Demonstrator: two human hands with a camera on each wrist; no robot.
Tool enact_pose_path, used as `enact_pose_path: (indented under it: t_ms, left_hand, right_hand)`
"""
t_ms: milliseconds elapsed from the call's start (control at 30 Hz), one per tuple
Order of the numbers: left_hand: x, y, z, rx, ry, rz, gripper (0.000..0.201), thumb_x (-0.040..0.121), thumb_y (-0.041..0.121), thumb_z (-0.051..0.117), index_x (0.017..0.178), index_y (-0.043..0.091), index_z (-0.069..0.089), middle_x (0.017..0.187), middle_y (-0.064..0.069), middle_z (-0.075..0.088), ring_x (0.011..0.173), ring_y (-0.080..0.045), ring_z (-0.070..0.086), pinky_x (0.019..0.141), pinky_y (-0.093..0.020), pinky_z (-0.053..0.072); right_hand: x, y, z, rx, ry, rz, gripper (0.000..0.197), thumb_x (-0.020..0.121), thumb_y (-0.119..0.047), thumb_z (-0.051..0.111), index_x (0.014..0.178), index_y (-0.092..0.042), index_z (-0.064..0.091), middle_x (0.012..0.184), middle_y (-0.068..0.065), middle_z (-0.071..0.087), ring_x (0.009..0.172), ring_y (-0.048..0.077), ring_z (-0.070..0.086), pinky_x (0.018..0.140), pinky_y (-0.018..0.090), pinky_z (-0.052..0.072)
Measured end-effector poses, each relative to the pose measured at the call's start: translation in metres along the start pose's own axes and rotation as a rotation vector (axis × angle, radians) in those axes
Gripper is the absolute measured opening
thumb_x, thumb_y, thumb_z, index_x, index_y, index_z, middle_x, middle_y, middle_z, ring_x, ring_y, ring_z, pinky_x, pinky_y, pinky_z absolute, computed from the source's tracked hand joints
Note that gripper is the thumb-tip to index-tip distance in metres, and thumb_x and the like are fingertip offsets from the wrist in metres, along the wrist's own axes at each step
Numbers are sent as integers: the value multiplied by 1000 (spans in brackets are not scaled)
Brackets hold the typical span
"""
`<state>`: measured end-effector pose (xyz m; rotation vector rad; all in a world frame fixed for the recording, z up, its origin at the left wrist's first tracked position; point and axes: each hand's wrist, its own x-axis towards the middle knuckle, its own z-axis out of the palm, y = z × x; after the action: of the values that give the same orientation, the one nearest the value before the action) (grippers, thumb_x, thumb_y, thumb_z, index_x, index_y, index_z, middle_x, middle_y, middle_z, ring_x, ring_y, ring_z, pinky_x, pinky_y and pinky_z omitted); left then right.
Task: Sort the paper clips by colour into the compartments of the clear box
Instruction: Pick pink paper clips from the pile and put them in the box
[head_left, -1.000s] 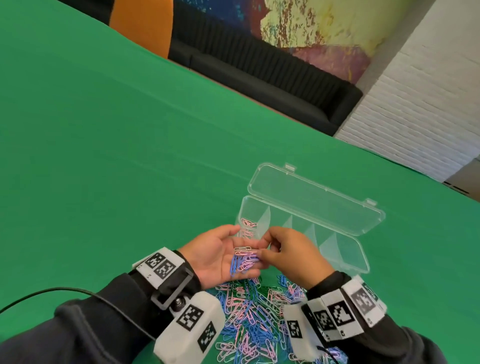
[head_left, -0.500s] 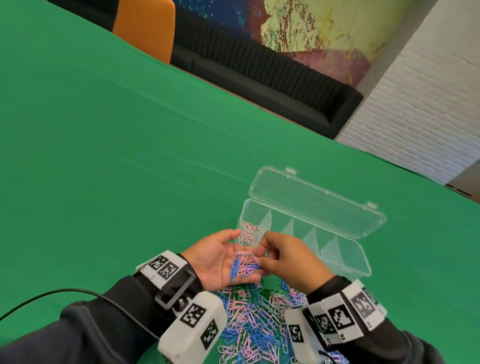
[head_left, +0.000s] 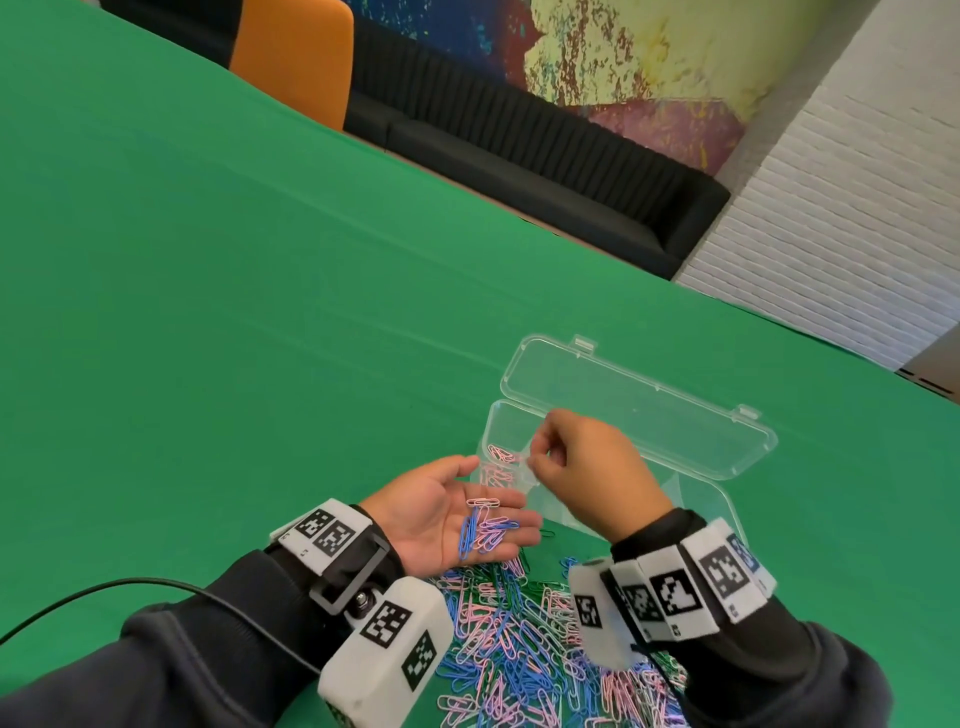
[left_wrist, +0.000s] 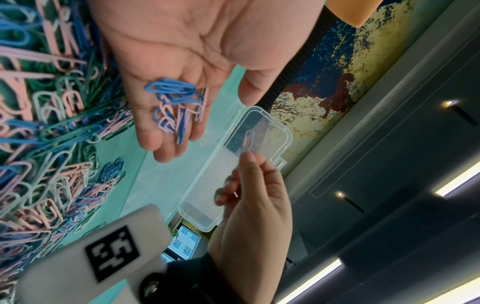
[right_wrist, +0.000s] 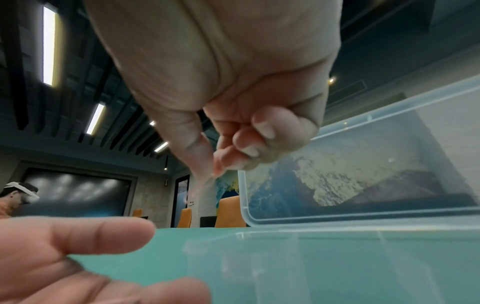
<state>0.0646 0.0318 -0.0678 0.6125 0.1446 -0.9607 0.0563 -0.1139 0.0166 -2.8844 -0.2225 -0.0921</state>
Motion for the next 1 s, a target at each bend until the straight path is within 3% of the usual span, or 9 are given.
enact_pose_path:
  t_ms: [67, 133, 233, 367, 600, 733, 833, 1000]
  left_hand:
    - [0, 0, 0, 1, 3, 8, 55, 96, 37, 32, 105, -11, 57, 107, -31, 63, 81, -38, 69, 64, -41, 57]
    - [0, 1, -1, 1, -15, 22, 55, 94, 39, 35, 106, -9, 58, 108, -30, 63, 84, -37, 69, 68, -41, 57]
    - [-1, 0, 0, -16, -62, 49, 55, 84, 41, 42, 99, -6, 65, 100, -25, 64, 83, -35, 68, 72, -41, 56]
    - [-2, -2, 0, -58, -110, 50, 59, 85, 47, 40, 84, -3, 70, 85, -17, 62, 70, -28, 66, 73, -42, 56]
    - [-2, -1, 2, -67, -87, 29, 68, 95, 48, 31, 86, -9, 67, 77, -20, 63, 68, -34, 68, 68, -44, 57]
    - [-2, 0, 2, -71, -63, 20, 64, 96, 46, 30, 99, -11, 60, 94, -27, 64, 79, -40, 68, 66, -44, 57]
    - [-1, 0, 0, -72, -38, 15, 64, 96, 45, 31, 108, -12, 56, 108, -32, 62, 84, -41, 68, 69, -45, 56]
    - [1, 2, -2, -110, -4, 27, 59, 98, 39, 33, 111, -14, 55, 111, -36, 60, 81, -43, 68, 60, -43, 57]
  right_hand:
    - [7, -1, -3, 28, 70, 26, 9, 87, -19, 57, 95, -21, 53, 71, -3, 54, 73, 19, 52, 64, 29, 35]
    - [6, -3, -2, 41, 51, 6, 13, 85, -19, 59, 98, -22, 54, 72, -3, 55, 73, 18, 52, 63, 29, 36]
    - [-5, -9, 8, 38, -65, -85, 12, 82, -19, 60, 86, -28, 53, 72, -7, 52, 71, 13, 49, 58, 23, 32]
    - [-12, -10, 24, -3, -145, -119, 13, 82, -20, 59, 80, -29, 49, 82, -6, 49, 77, 13, 48, 66, 25, 31]
    - [-10, -6, 22, 41, -153, -92, 11, 83, -21, 61, 78, -24, 53, 81, -5, 55, 75, 12, 51, 68, 26, 39]
    - [-3, -2, 15, 84, -134, -46, 14, 83, -22, 64, 72, -23, 54, 66, -9, 54, 61, 6, 48, 56, 17, 36]
    - [8, 1, 10, 121, -35, 3, 22, 84, -28, 65, 68, -25, 50, 61, -10, 50, 56, 3, 43, 52, 16, 31]
    - [19, 10, -2, 157, 62, 62, 10, 85, -28, 65, 85, -23, 56, 62, -8, 48, 56, 5, 43, 51, 19, 30]
